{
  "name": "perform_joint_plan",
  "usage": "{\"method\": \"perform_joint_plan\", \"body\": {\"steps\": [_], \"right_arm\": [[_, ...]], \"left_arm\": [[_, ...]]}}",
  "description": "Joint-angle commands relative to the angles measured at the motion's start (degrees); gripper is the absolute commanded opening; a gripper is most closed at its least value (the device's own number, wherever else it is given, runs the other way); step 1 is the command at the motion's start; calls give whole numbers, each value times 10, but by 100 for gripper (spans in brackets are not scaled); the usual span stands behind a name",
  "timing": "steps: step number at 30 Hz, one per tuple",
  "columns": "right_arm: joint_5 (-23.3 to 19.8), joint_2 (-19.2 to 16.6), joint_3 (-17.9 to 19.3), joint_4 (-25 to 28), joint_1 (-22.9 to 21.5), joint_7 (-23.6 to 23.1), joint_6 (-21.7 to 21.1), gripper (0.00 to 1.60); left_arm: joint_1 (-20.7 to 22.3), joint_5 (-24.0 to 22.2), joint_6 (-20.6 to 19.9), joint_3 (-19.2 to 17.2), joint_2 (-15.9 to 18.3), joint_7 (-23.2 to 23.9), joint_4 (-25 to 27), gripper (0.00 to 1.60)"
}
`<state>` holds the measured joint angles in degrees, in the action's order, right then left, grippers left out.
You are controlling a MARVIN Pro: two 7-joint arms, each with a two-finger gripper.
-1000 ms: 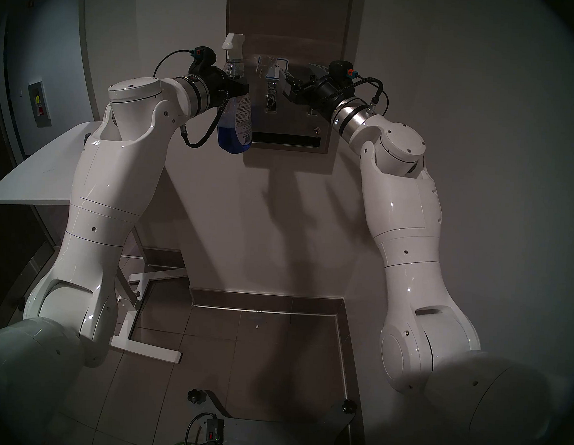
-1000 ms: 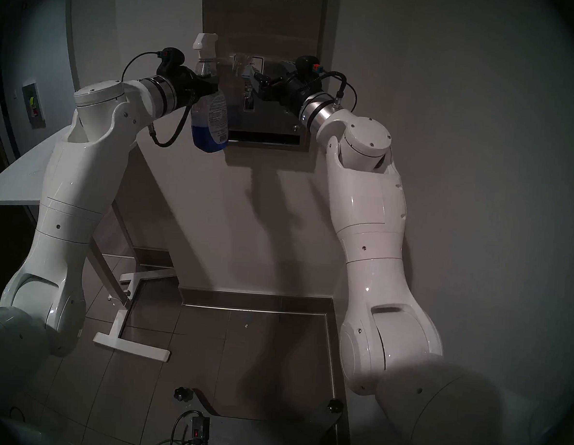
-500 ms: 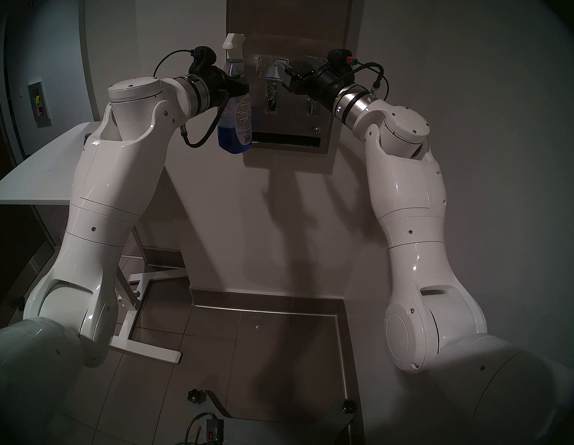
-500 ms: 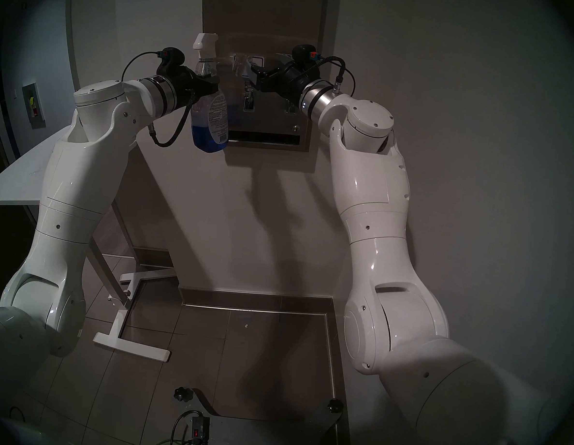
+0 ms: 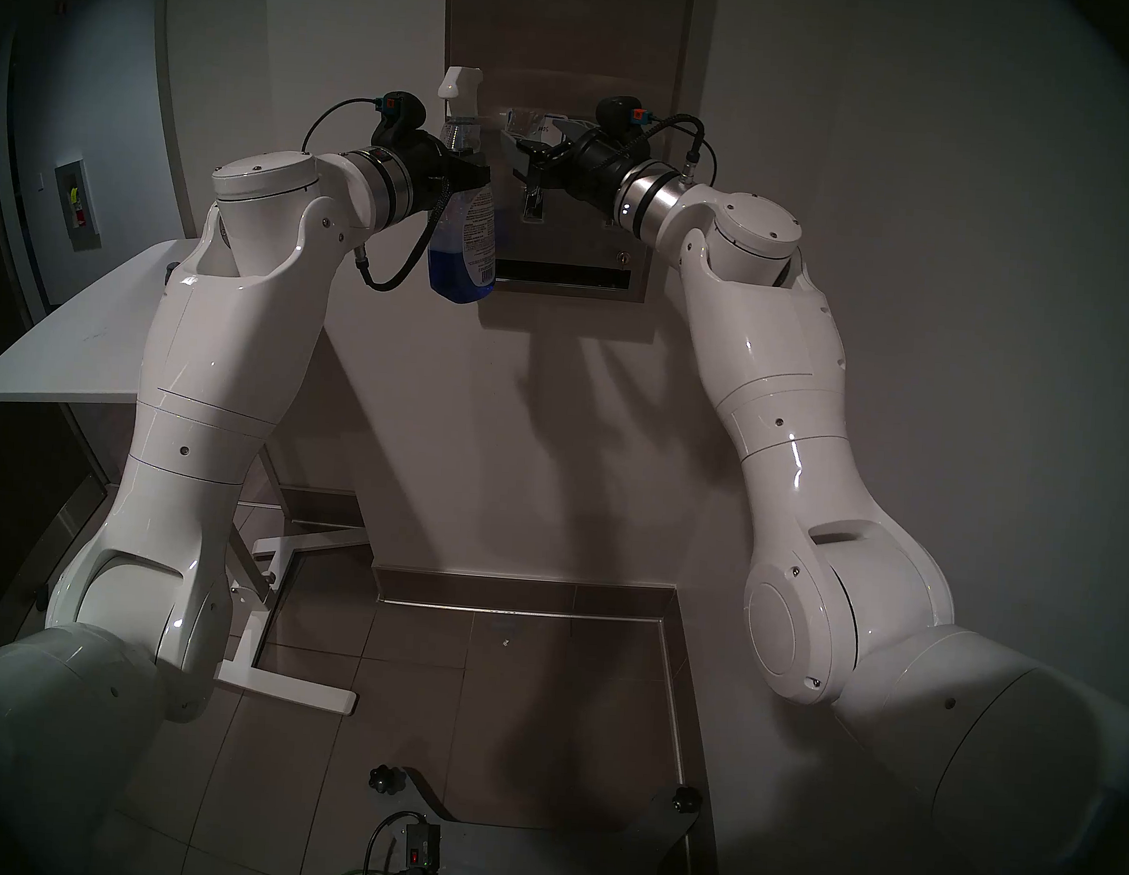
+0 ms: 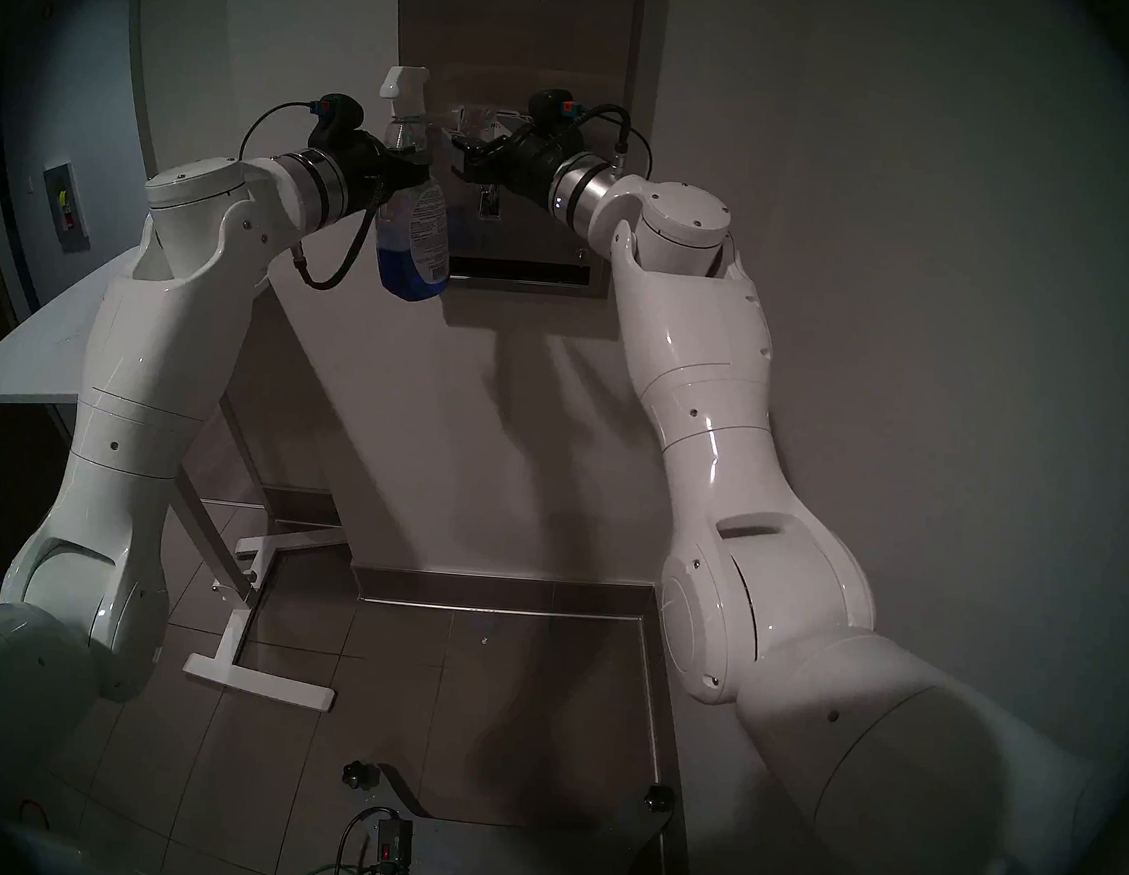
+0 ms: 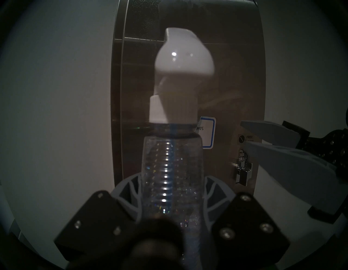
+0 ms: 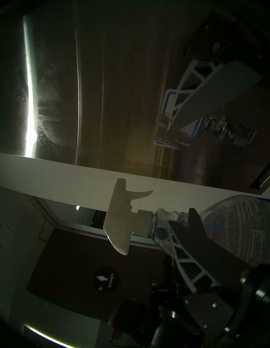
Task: Pick up the cleaner bottle and spray the cleaner onto the surface
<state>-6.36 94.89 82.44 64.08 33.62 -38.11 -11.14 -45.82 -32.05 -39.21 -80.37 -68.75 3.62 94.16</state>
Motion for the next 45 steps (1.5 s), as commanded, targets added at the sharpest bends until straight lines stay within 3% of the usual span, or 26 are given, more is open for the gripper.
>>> {"method": "perform_joint_plan", "body": {"steps": [1,13,34,45], "right_arm": [[0,23,-2,-13,-70,0,3,160],[2,41,-9,-48,-96,-12,7,160],[1,60,-17,-189,-187,-32,20,160],[1,71,-16,-232,-223,-35,22,160]], "left_arm": [[36,1,14,-12,0,1,25,0],[37,0,11,-13,0,0,25,0],[37,0,7,-13,0,-2,26,0],[36,-1,4,-13,-1,-5,26,0]]}}
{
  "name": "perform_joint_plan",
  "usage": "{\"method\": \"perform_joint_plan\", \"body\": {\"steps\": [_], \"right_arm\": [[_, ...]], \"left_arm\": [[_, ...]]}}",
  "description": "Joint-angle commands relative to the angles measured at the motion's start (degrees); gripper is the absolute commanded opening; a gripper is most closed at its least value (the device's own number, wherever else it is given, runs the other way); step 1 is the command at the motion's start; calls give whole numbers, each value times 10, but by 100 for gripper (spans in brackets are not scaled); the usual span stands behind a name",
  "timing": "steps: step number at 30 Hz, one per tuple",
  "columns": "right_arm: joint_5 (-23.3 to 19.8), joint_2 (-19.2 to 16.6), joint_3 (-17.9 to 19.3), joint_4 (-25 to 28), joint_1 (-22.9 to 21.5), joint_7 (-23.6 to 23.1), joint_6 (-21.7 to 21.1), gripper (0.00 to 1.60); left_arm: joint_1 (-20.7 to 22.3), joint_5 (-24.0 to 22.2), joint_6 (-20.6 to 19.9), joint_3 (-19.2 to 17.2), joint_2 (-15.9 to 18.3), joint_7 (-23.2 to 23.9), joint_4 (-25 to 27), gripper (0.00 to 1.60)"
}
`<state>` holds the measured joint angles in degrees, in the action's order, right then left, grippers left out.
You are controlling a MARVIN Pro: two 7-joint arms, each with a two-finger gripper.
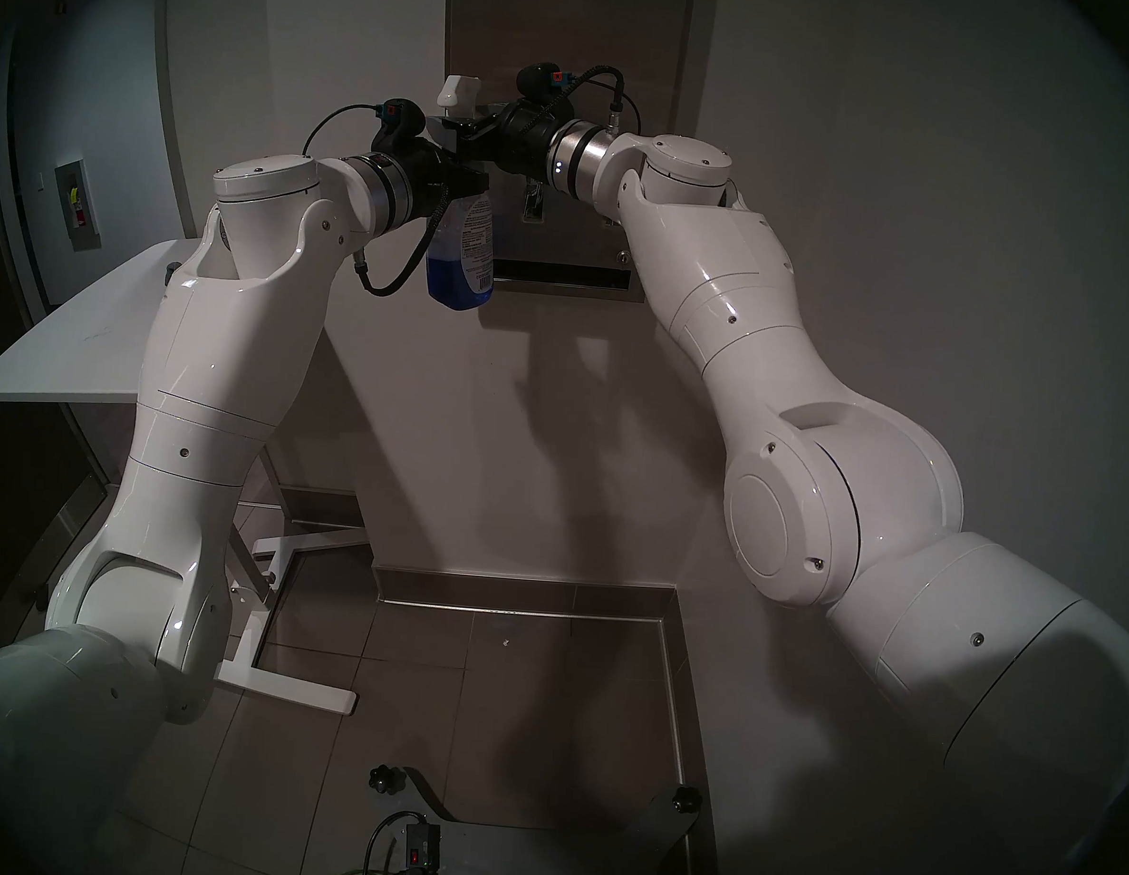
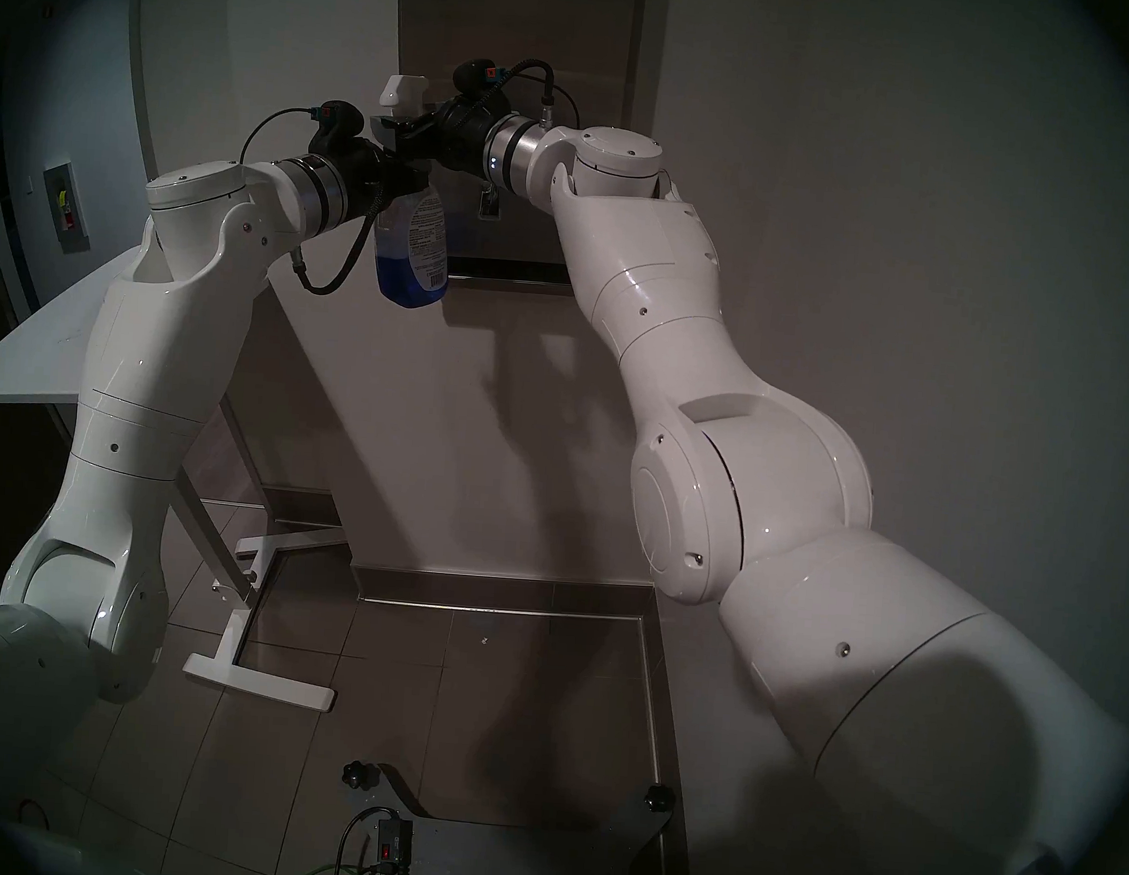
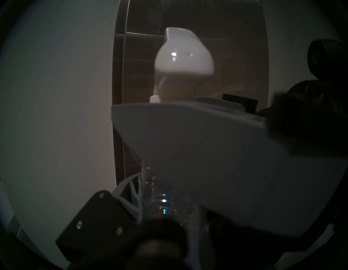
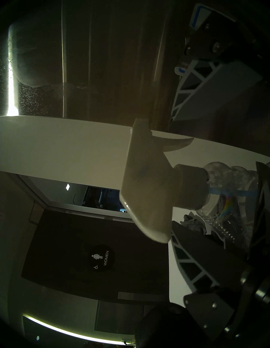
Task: Pick up the cleaner bottle and spray the cleaner onto the surface
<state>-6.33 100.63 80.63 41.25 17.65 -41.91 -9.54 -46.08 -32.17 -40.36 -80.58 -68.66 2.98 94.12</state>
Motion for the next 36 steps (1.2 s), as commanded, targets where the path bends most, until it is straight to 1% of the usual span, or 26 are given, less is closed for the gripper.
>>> {"method": "perform_joint_plan", "body": {"steps": [1,12,14,21,22,24,25,26,29,33,36], "right_arm": [[0,15,3,-1,-61,4,5,160],[5,23,1,-42,-103,11,-5,160],[5,24,2,-39,-99,12,-6,160],[11,25,0,-79,-122,14,-15,160],[13,24,-3,-93,-132,12,-18,160],[14,23,-3,-97,-130,11,-18,160],[15,23,-4,-112,-142,10,-22,160],[17,23,-4,-111,-138,11,-21,160],[21,23,-5,-133,-152,10,-28,160],[25,24,-5,-159,-165,9,-26,160],[25,24,-3,-166,-170,10,-24,160]], "left_arm": [[38,0,15,-11,-2,2,27,0],[38,0,14,-12,-2,2,28,0],[38,0,14,-12,-2,2,28,0],[39,0,16,-12,-2,2,29,0],[40,0,16,-12,-2,2,29,0],[40,0,16,-13,-2,2,30,0],[40,0,17,-13,-2,2,30,0],[40,0,17,-13,-2,2,30,0],[40,0,17,-13,-2,2,30,0],[40,0,16,-12,-2,2,29,0],[40,0,16,-12,-2,2,29,0]]}}
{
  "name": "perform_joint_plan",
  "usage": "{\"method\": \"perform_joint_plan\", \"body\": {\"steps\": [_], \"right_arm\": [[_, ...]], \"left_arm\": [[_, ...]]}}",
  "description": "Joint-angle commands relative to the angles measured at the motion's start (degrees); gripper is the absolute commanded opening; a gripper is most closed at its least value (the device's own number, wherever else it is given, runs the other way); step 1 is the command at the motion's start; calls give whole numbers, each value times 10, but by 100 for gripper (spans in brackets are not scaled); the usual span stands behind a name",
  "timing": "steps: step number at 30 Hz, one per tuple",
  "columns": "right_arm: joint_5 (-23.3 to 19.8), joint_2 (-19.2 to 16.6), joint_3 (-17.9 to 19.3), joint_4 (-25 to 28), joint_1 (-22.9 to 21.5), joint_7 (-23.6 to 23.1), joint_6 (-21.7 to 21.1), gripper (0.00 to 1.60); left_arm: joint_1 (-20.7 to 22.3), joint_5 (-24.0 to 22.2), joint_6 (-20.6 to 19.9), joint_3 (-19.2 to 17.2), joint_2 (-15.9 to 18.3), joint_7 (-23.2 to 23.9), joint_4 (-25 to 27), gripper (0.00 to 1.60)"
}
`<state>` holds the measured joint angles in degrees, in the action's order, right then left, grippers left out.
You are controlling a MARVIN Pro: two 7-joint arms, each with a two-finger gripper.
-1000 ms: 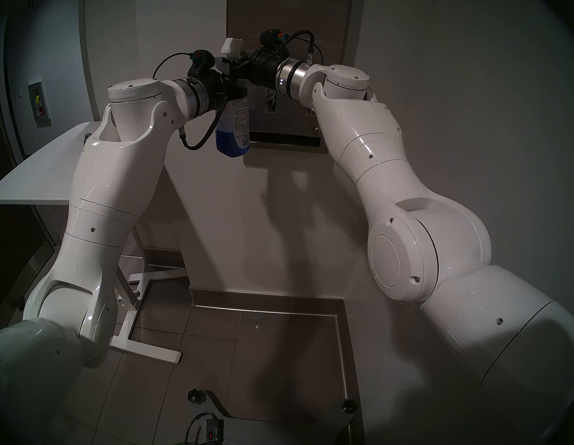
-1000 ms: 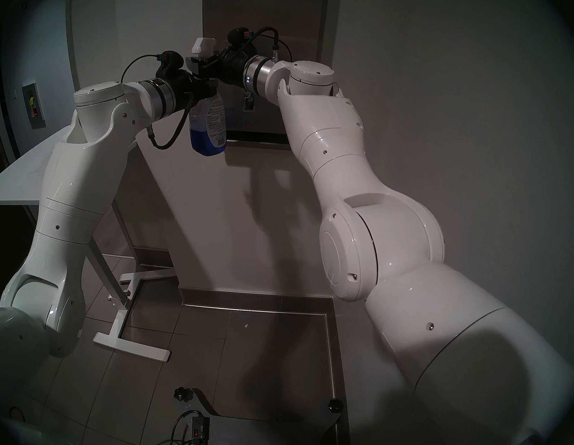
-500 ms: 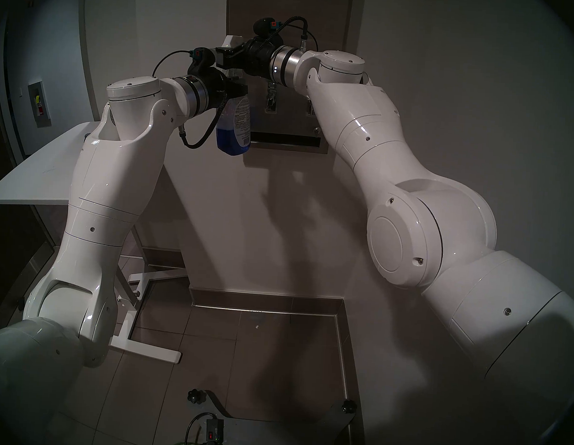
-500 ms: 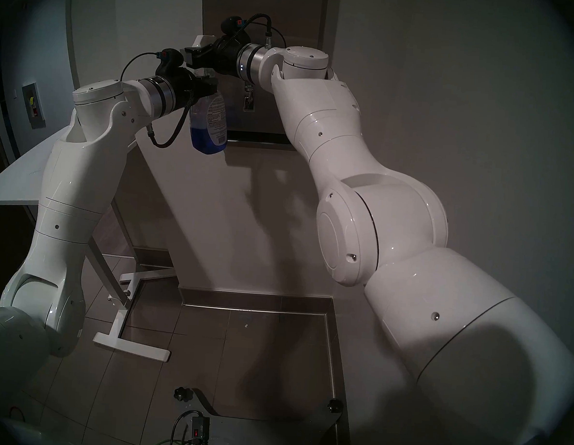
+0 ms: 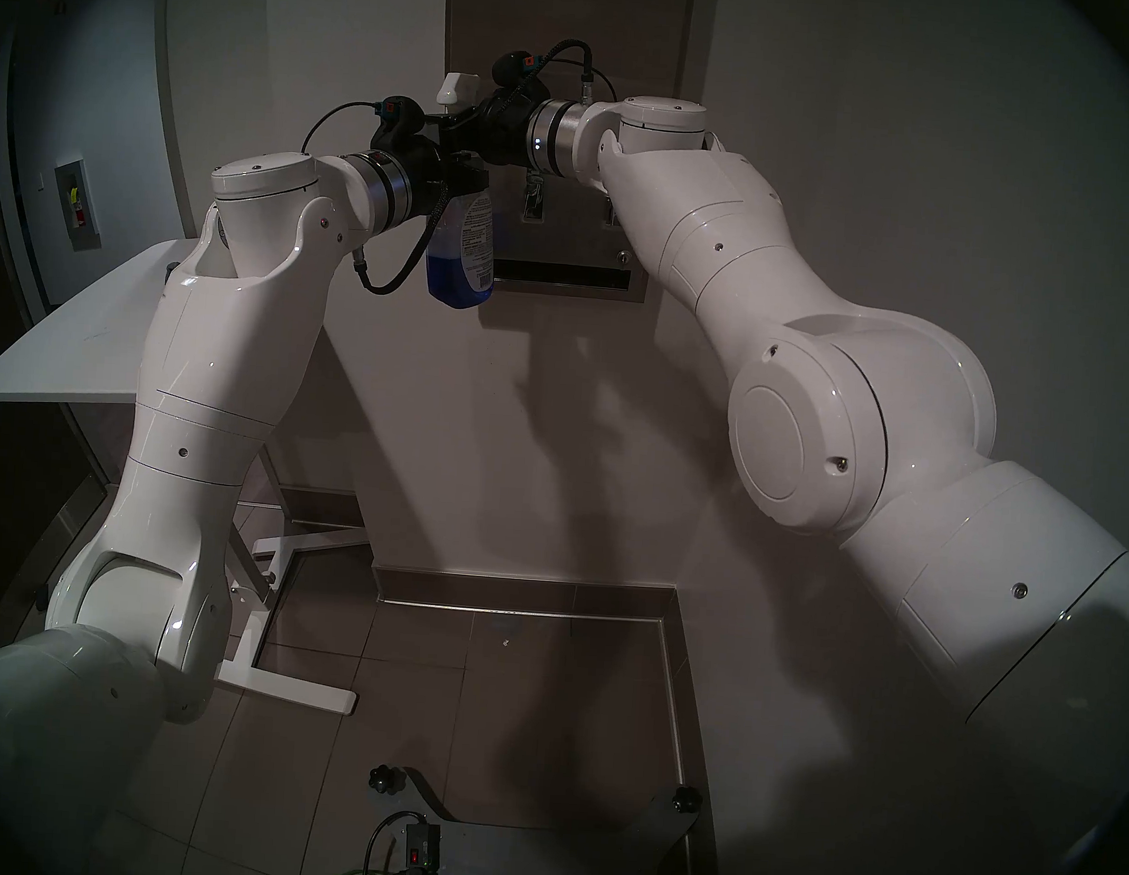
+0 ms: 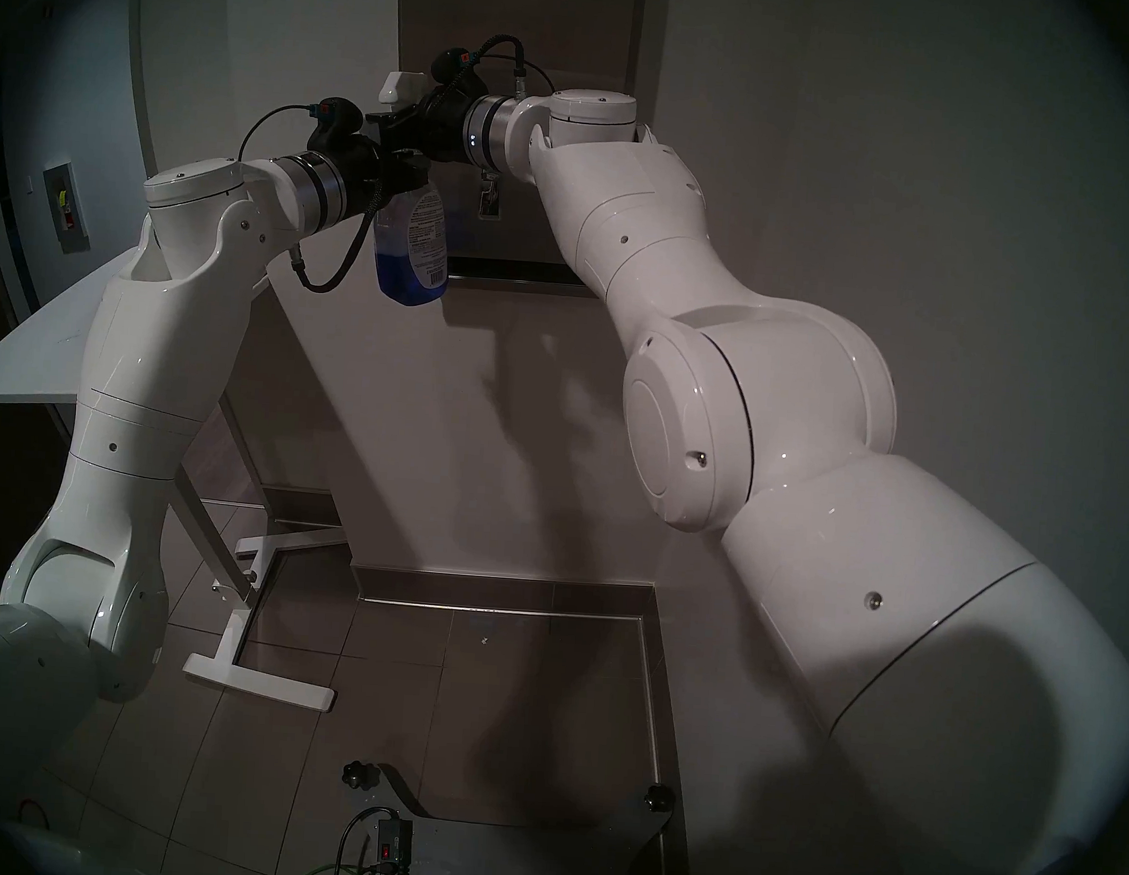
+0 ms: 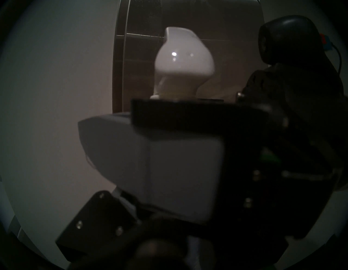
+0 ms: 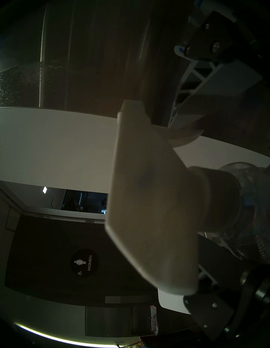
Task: Pick up the cleaner bottle and spray the cleaner onto the surface
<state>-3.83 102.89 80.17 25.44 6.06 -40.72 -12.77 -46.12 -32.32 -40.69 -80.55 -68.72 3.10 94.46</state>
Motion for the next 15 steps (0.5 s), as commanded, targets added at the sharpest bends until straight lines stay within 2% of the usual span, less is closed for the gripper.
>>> {"method": "perform_joint_plan", "body": {"steps": [1,2,3,13,14,15], "right_arm": [[1,2,1,-11,-57,-2,9,160],[0,3,3,-15,-60,-2,9,159],[0,4,4,-19,-62,-3,10,0],[-1,5,9,-45,-81,-10,20,0],[-1,5,9,-46,-82,-10,21,4],[-1,5,9,-48,-84,-10,22,39]], "left_arm": [[41,1,19,-13,-1,1,26,0],[40,1,18,-13,-1,1,26,0],[40,1,18,-13,-1,1,26,0],[41,1,17,-13,-2,-1,25,0],[41,1,17,-13,-2,-1,25,0],[41,2,17,-13,-2,-1,25,0]]}}
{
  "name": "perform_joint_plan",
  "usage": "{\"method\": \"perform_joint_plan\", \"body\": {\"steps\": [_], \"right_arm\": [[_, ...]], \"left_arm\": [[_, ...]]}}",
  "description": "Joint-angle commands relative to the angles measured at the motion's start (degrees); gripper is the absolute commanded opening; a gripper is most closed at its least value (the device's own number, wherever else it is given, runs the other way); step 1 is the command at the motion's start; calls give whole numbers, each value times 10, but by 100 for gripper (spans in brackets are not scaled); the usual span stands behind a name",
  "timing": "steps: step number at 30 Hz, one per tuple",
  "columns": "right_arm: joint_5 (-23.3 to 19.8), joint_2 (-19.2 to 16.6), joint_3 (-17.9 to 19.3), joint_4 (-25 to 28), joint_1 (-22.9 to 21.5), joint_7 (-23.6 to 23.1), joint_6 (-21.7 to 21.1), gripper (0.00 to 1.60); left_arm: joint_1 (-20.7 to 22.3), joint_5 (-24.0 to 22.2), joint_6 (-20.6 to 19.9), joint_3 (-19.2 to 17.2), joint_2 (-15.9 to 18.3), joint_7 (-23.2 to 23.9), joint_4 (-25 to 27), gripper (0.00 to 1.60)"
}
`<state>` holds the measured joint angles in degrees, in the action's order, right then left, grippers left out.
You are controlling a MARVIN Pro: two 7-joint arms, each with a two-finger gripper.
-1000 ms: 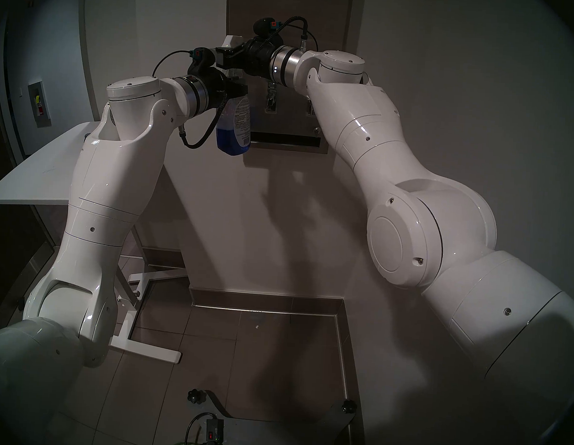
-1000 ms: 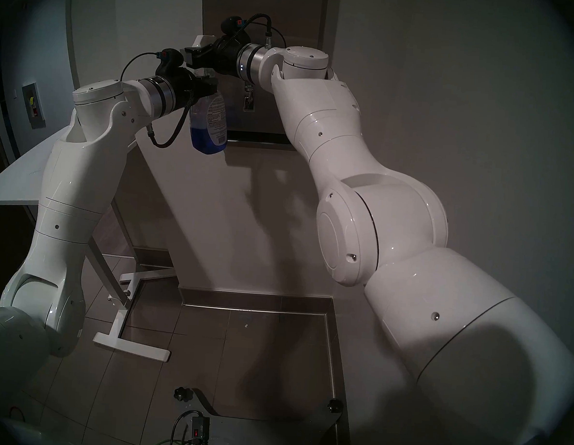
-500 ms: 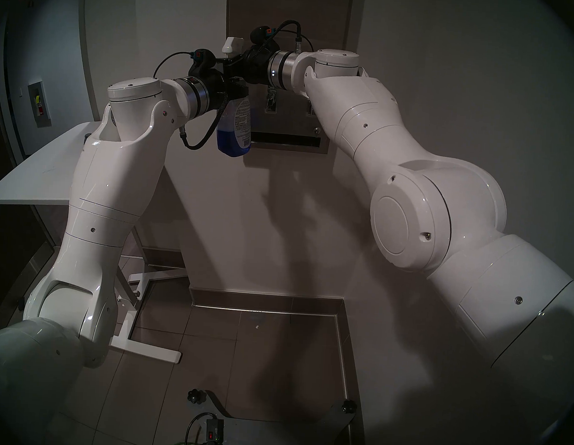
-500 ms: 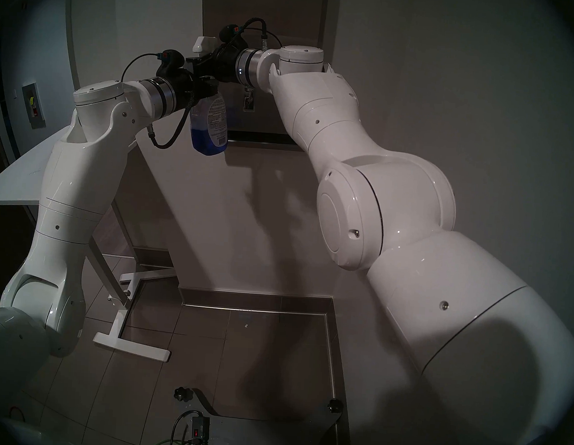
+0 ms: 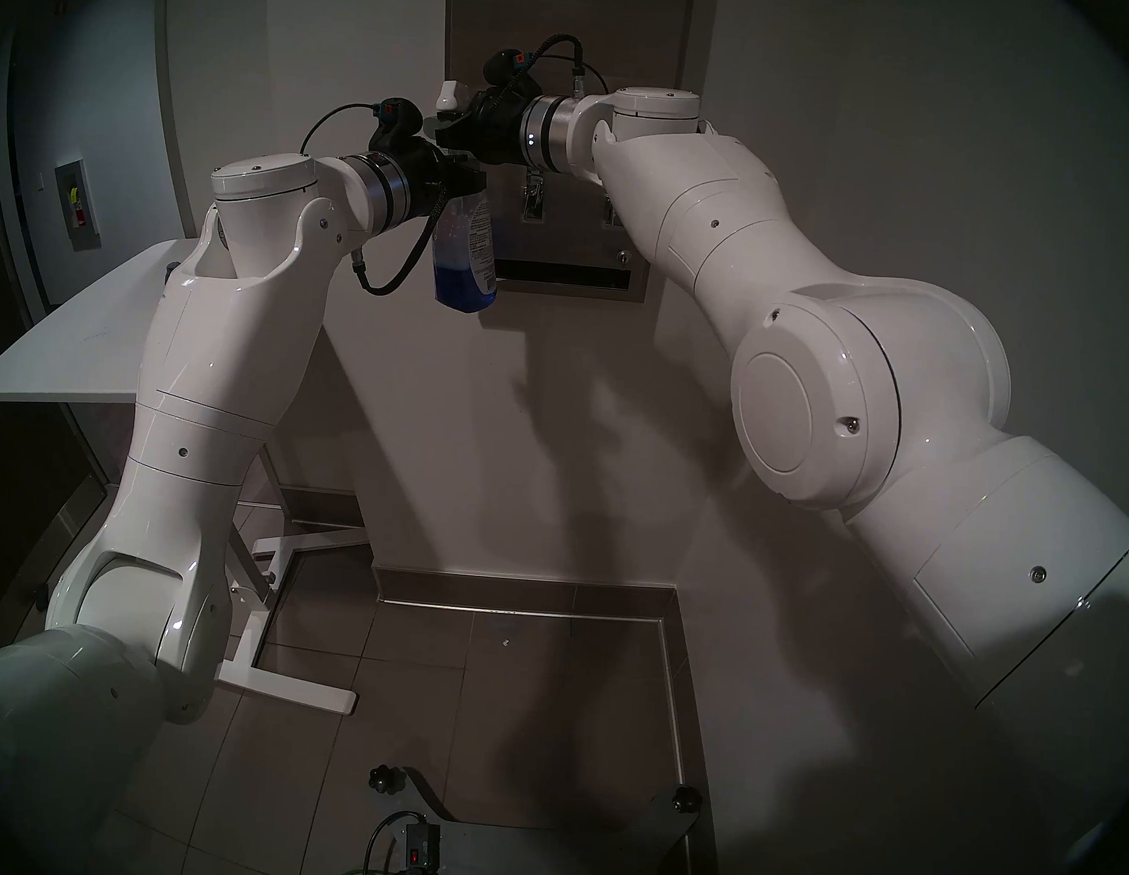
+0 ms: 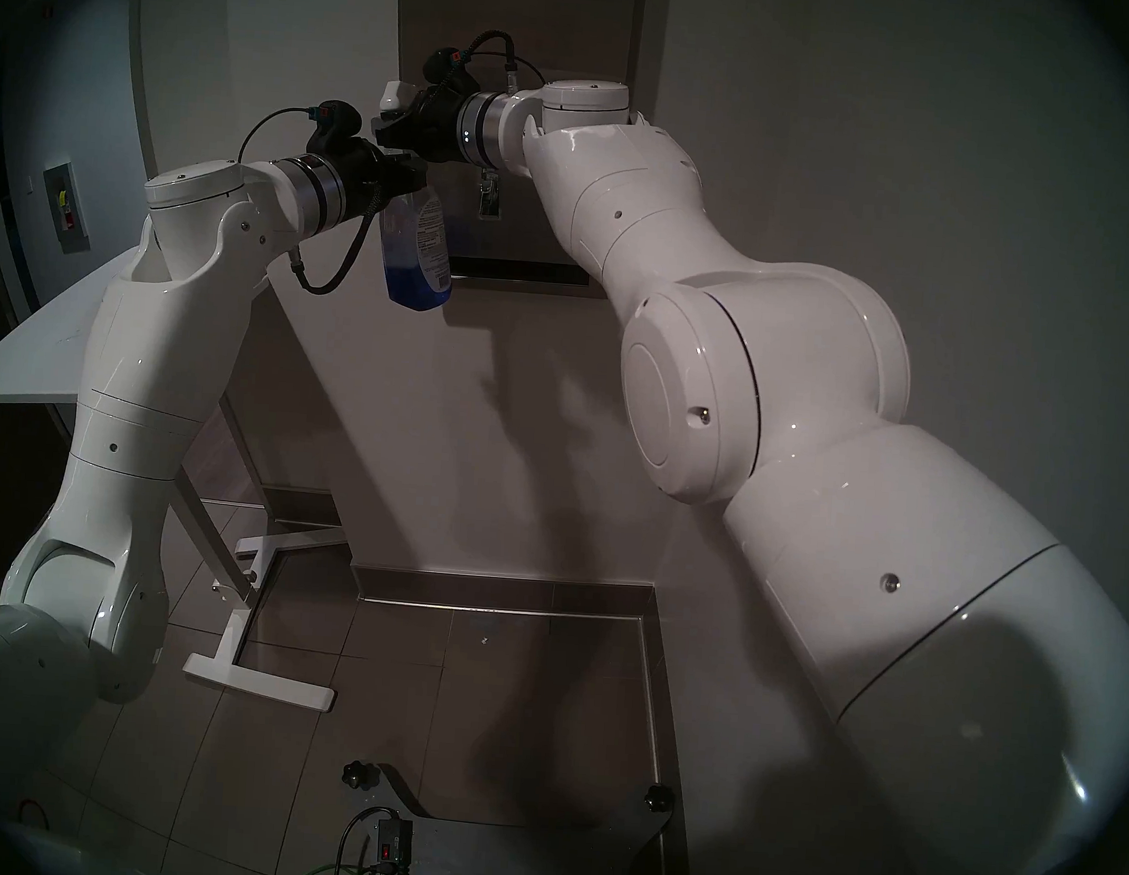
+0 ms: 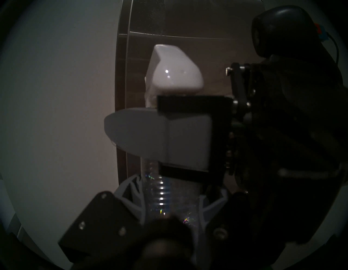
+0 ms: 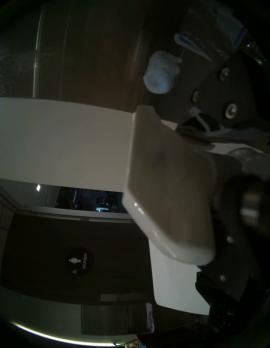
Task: Pick up the cleaner bottle and spray the cleaner onto the surface
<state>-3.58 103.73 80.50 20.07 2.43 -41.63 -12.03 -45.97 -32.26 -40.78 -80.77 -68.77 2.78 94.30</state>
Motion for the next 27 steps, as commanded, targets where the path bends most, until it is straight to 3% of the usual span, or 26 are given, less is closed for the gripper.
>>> {"method": "perform_joint_plan", "body": {"steps": [1,3,14,15,16,19,22,24,25,27], "right_arm": [[-4,-4,6,4,-48,-2,15,119],[-4,-4,7,0,-51,-2,18,160],[-5,-6,12,-16,-65,-2,33,160],[-5,-5,12,-18,-67,-2,33,148],[-5,-5,12,-20,-69,-2,33,119],[-5,-5,11,-27,-72,-10,31,100],[-5,-5,11,-31,-72,-14,32,108],[-6,-5,12,-38,-71,-17,35,131],[-6,-5,12,-40,-70,-18,36,134],[-7,-5,13,-44,-69,-19,38,160]], "left_arm": [[39,1,18,-11,-2,2,27,0],[39,1,18,-11,-2,2,27,0],[39,1,18,-12,-2,5,27,0],[39,1,18,-12,-2,6,27,0],[39,1,18,-12,-2,6,27,0],[40,2,19,-12,-3,6,27,0],[40,2,20,-12,-3,6,27,0],[40,2,20,-12,-3,6,27,0],[41,2,20,-12,-3,6,27,0],[41,2,21,-13,-3,7,27,0]]}}
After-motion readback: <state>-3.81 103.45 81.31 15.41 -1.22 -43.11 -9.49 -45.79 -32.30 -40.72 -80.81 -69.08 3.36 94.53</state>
